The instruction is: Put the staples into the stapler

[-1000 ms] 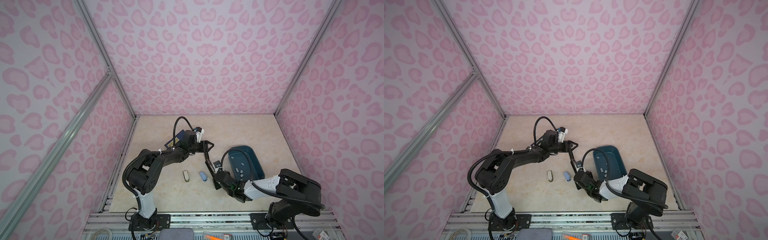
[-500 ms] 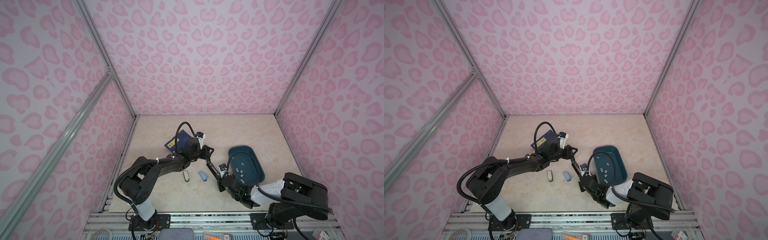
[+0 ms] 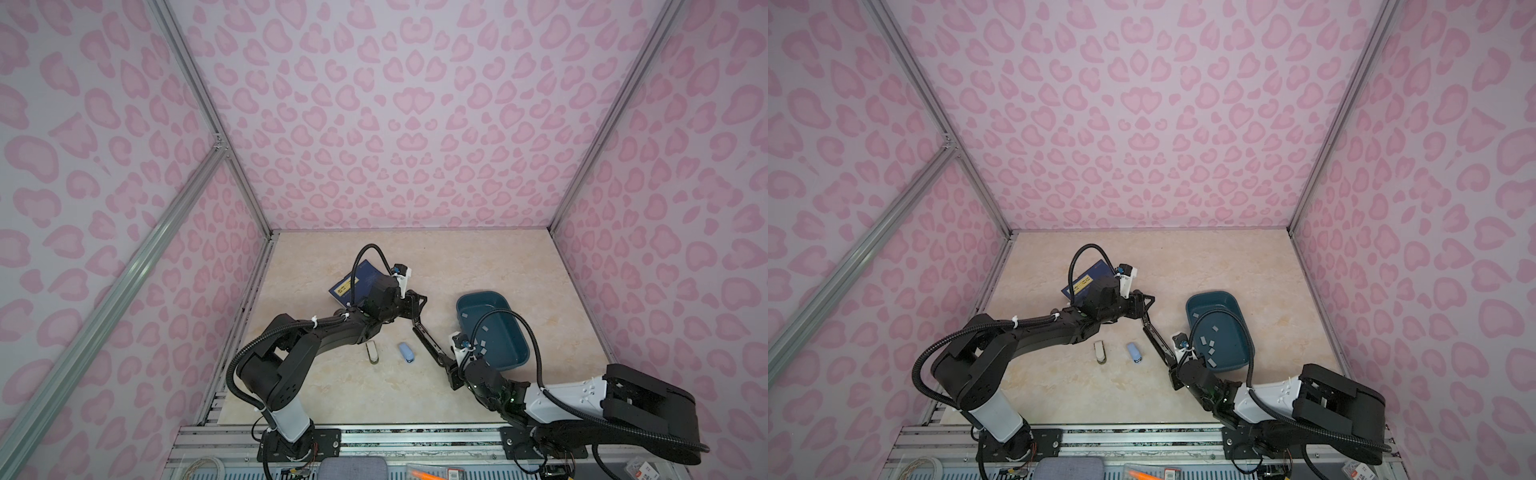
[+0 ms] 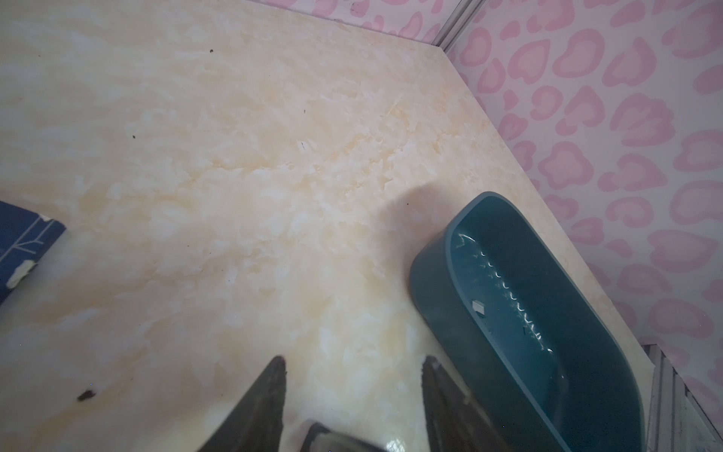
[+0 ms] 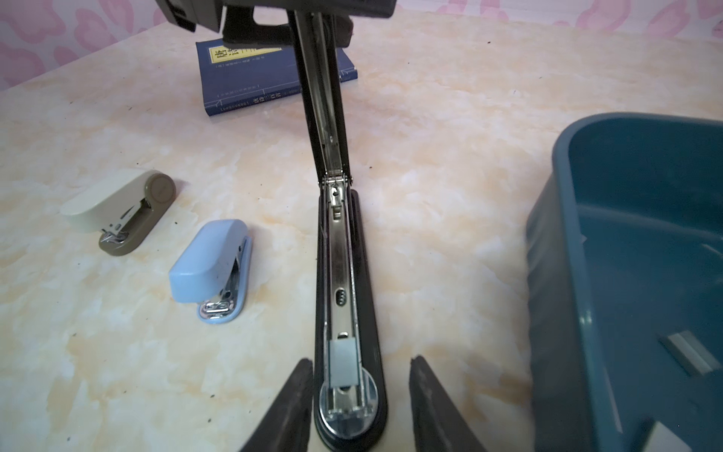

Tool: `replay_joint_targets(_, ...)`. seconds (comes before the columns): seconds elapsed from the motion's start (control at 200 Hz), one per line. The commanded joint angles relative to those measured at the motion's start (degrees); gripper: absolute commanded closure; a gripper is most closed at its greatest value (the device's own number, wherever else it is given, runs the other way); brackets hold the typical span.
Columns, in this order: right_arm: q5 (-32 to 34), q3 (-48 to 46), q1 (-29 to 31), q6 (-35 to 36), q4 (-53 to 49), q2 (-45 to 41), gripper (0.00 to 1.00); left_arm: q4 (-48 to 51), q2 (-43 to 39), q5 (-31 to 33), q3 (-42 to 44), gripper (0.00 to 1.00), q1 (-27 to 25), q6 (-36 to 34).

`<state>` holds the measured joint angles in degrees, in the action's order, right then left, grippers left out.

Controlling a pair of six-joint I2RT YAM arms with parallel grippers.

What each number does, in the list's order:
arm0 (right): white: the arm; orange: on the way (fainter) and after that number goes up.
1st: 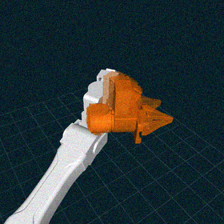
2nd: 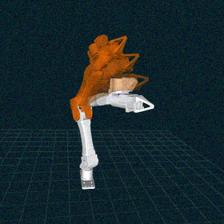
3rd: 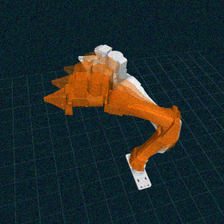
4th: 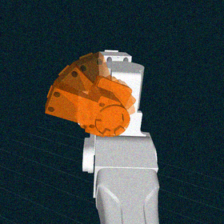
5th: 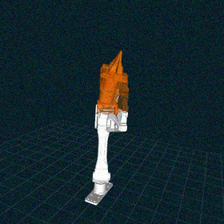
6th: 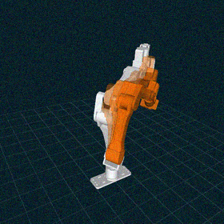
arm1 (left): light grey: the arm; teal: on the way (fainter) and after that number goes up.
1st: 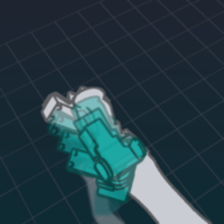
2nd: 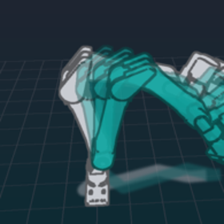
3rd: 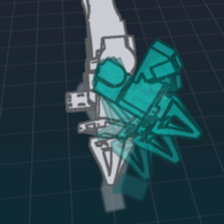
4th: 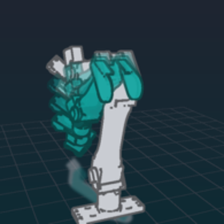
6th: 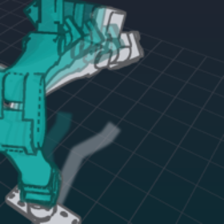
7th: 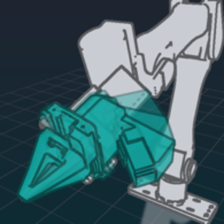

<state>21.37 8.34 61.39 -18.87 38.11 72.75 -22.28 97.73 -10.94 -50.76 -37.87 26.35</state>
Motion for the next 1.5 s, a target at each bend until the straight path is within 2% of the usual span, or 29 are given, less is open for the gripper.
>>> replay_joint_targets(0.0, -1.87, -0.39, -0.04, 2.23, 1.69, 0.23, 0.59, 0.59, -0.77, -0.09, -0.50, 0.43, -0.12, -0.77)
replay_joint_targets(0.235, -2.99, 0.16, -0.03, 3.03, 5.41, 4.79, 0.64, 0.80, -1.17, 0.10, -0.56, 0.43, -0.21, -0.77)
replay_joint_targets(0.535, -2.47, -0.37, -0.04, 2.99, 10.70, 9.20, 0.79, 0.84, -1.49, -0.04, -0.45, 0.43, -0.28, -0.95)
replay_joint_targets(0.83, -2.94, -0.20, -0.13, 2.90, 14.79, 13.58, 0.86, 0.83, -1.96, -0.88, 0.01, 0.43, -0.69, -1.76)
replay_joint_targets(0.97, -2.82, -0.80, -0.08, 2.88, 15.77, 12.49, 0.91, 1.10, -3.04, 0.84, 0.88, 0.43, -3.23, -5.39)
replay_joint_targets(1.145, -2.45, -1.16, -0.37, 2.45, 16.27, 11.66, 0.92, 0.42, -3.95, 2.67, 2.76, 0.43, -7.57, -10.57)
replay_joint_targets(1.495, -2.57, -2.40, -0.61, 1.70, 20.97, 13.51, 0.93, 0.14, -3.11, 3.19, 5.23, 0.41, -12.71, -14.80)
